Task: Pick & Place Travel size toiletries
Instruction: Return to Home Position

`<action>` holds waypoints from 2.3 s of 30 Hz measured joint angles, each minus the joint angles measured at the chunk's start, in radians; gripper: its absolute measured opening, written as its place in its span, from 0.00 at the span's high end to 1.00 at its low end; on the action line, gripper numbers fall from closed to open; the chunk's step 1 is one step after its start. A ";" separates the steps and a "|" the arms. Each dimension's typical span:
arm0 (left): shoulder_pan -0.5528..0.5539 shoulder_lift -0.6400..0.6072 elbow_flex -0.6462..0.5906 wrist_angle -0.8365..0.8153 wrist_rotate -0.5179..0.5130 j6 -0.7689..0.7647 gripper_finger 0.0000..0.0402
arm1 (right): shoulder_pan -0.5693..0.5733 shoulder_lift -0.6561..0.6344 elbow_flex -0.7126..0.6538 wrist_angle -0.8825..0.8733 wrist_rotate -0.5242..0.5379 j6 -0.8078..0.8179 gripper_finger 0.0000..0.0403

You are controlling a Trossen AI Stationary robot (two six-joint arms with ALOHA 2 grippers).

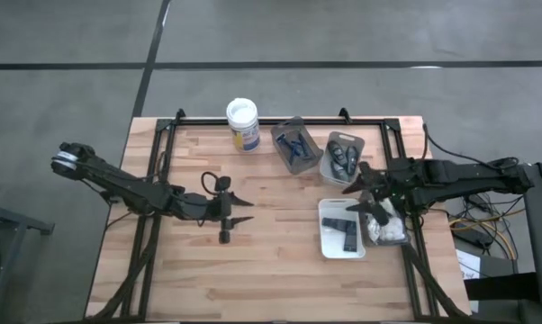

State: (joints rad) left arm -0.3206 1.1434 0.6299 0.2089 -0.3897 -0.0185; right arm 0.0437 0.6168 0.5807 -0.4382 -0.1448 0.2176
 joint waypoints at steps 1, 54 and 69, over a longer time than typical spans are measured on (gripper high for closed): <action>0.000 -0.011 -0.007 0.001 0.004 0.012 0.57 | 0.000 -0.002 -0.034 0.048 0.000 -0.025 0.35; 0.034 -0.548 -0.621 0.557 0.280 0.095 0.57 | 0.000 0.002 -0.572 0.964 -0.015 -0.128 0.21; 0.188 -0.944 -0.621 0.163 0.587 0.162 0.57 | 0.000 -0.031 -0.572 0.976 -0.022 -0.117 0.31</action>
State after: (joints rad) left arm -0.1327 0.1991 0.0086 0.3722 0.1973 0.1437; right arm 0.0433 0.5854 0.0090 0.5381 -0.1665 0.1009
